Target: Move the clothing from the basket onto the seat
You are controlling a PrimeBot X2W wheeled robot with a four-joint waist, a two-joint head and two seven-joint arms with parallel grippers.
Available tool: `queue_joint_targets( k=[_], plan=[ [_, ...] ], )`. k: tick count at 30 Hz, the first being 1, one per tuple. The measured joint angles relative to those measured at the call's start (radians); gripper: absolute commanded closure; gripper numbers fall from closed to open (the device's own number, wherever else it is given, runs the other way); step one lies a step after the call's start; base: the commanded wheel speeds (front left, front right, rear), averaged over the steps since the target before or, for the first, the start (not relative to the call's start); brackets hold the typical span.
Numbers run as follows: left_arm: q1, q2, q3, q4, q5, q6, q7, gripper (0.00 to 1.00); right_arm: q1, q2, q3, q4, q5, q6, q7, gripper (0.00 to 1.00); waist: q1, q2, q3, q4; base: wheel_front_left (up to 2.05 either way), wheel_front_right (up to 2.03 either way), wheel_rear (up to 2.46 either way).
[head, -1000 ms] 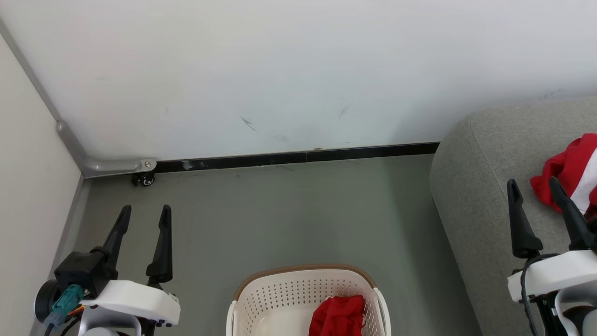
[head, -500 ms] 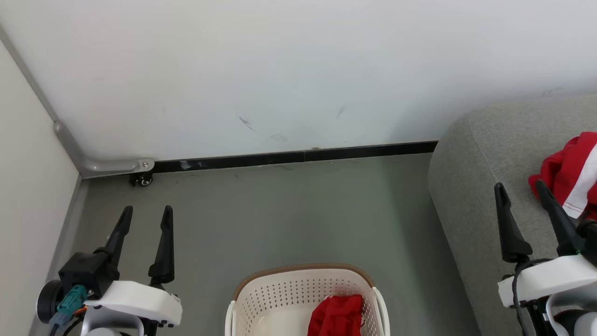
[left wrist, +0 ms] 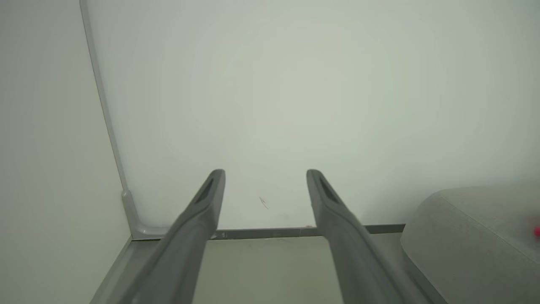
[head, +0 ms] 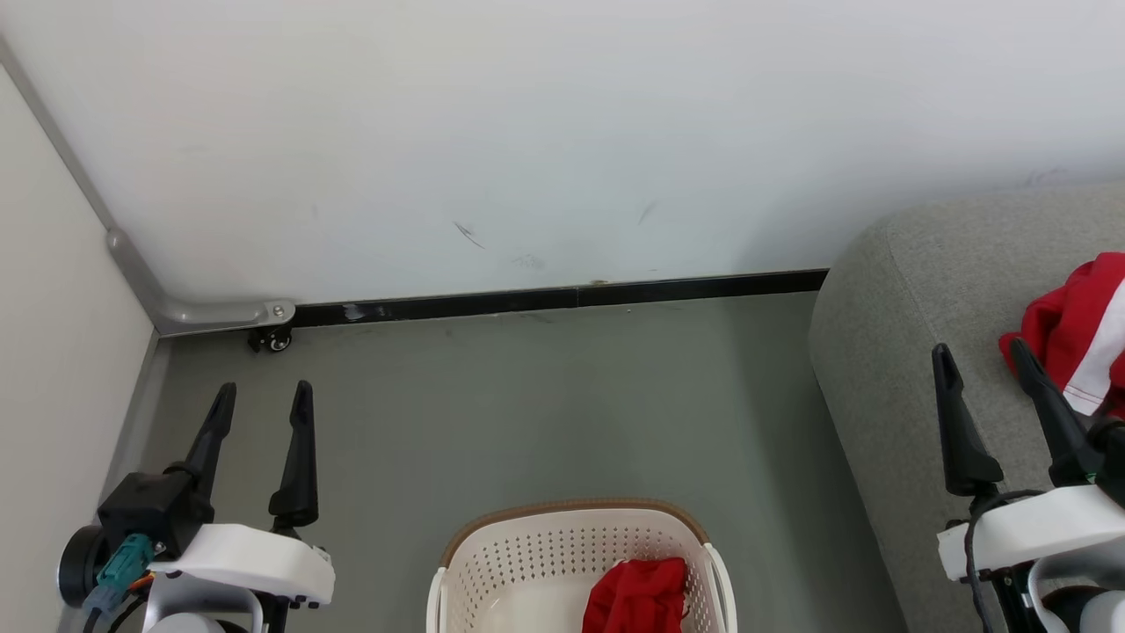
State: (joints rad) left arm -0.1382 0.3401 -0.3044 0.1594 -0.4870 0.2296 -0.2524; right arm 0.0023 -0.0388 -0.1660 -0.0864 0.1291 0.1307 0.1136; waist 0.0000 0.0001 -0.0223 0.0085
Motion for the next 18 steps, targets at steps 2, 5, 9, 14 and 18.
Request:
queue_joint_targets(
  k=[2, 5, 9, 14, 18],
  plan=[
    [0.0, -0.001, 0.005, 0.0, 0.0, 0.0, 0.0, 0.0, 0.003, 0.0, -0.002, 0.0, 0.0, 0.0, -0.001, 0.0, 0.0, 0.0, -0.001, 0.001, 0.0, 0.0, 0.0],
    [0.001, -0.001, 0.007, 0.0, 0.001, -0.001, 0.0, 0.0, 0.003, 0.0, -0.003, 0.0, 0.0, 0.0, -0.003, 0.0, 0.0, 0.0, -0.001, 0.002, 0.0, 0.0, 0.0],
    [0.001, -0.005, 0.006, -0.002, 0.009, -0.004, 0.0, 0.0, 0.003, 0.0, 0.0, 0.001, 0.0, 0.0, -0.008, 0.0, 0.0, -0.0001, 0.0, 0.002, 0.0, 0.0, 0.0],
    [0.001, -0.007, 0.007, -0.008, 0.014, -0.024, 0.0, 0.0, 0.003, 0.0, 0.003, 0.002, 0.0, 0.0, -0.009, 0.0, 0.0, 0.0, 0.001, -0.003, 0.0, 0.0, 0.0],
    [0.001, -0.008, 0.002, -0.016, 0.025, -0.034, 0.0, 0.0, 0.003, 0.0, 0.003, 0.004, 0.0, 0.0, -0.011, 0.0, 0.0, 0.0, 0.004, -0.007, 0.0, 0.0, 0.0]
  ],
)
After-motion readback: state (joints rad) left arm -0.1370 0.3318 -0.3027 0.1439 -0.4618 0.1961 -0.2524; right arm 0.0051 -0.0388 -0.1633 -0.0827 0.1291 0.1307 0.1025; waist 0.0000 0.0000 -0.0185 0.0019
